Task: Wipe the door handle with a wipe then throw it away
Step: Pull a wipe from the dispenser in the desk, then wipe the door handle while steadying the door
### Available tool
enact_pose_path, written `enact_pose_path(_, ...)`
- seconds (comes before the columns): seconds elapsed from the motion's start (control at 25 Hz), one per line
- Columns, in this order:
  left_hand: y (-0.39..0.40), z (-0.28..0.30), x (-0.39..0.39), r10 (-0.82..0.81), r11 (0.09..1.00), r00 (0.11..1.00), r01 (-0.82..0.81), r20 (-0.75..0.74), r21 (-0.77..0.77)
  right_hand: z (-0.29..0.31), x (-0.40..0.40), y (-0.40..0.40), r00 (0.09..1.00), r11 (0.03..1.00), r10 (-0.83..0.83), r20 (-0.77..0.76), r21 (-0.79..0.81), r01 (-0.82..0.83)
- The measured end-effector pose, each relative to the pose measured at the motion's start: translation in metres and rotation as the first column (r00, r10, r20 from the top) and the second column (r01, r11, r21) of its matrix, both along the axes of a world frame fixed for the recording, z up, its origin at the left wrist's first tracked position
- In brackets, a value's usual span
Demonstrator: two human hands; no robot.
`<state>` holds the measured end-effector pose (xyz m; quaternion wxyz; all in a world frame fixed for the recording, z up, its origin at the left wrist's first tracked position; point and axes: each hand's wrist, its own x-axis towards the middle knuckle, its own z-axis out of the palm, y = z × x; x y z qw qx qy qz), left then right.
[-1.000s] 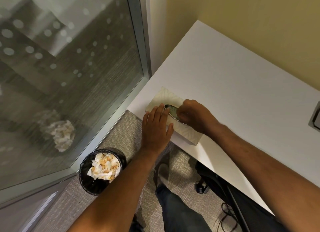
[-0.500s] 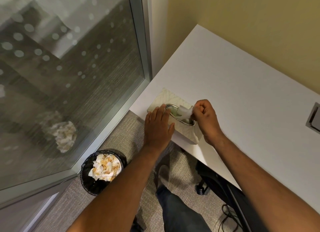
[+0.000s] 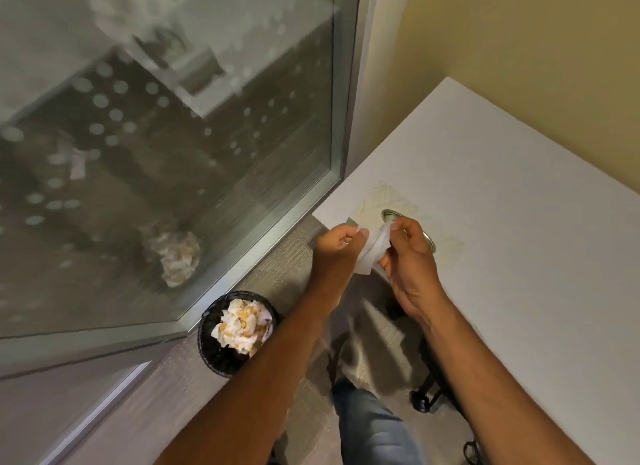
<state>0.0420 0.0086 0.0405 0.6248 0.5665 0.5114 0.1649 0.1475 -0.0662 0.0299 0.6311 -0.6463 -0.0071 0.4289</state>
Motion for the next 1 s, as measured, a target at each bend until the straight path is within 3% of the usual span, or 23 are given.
enact_pose_path(0.16,0.006,0.021,-0.093,0.269,0.963,0.951,-0.261,0.154,-0.071,0.018,-0.087,0.013,0.995,0.988,0.084,-0.058,0.132,-0.075)
enact_pose_path(0.44,0.016,0.057,-0.315,0.639,0.762,0.719,-0.640,0.273,-0.098,0.063,-0.317,0.041,0.915,0.909,0.401,-0.038,0.138,-0.393)
enact_pose_path(0.6,0.017,0.076,-0.460,0.746,0.640,0.605,-0.766,0.279,-0.051,0.080,-0.456,0.044,0.791,0.778,0.602,0.104,0.144,-0.611)
enact_pose_path(0.8,-0.002,0.091,-0.610,0.793,0.555,0.530,-0.832,0.299,0.000,0.102,-0.602,0.054,0.626,0.654,0.708,0.326,0.030,-0.756)
enact_pose_path(0.88,-0.012,0.096,-0.656,0.793,0.538,0.518,-0.842,0.320,0.030,0.111,-0.652,0.060,0.504,0.574,0.770,0.392,-0.079,-0.815)
enact_pose_path(1.0,-0.020,0.105,-0.706,0.799,0.505,0.495,-0.861,0.342,0.066,0.123,-0.703,0.066,0.385,0.432,0.857,0.343,-0.071,-0.899)
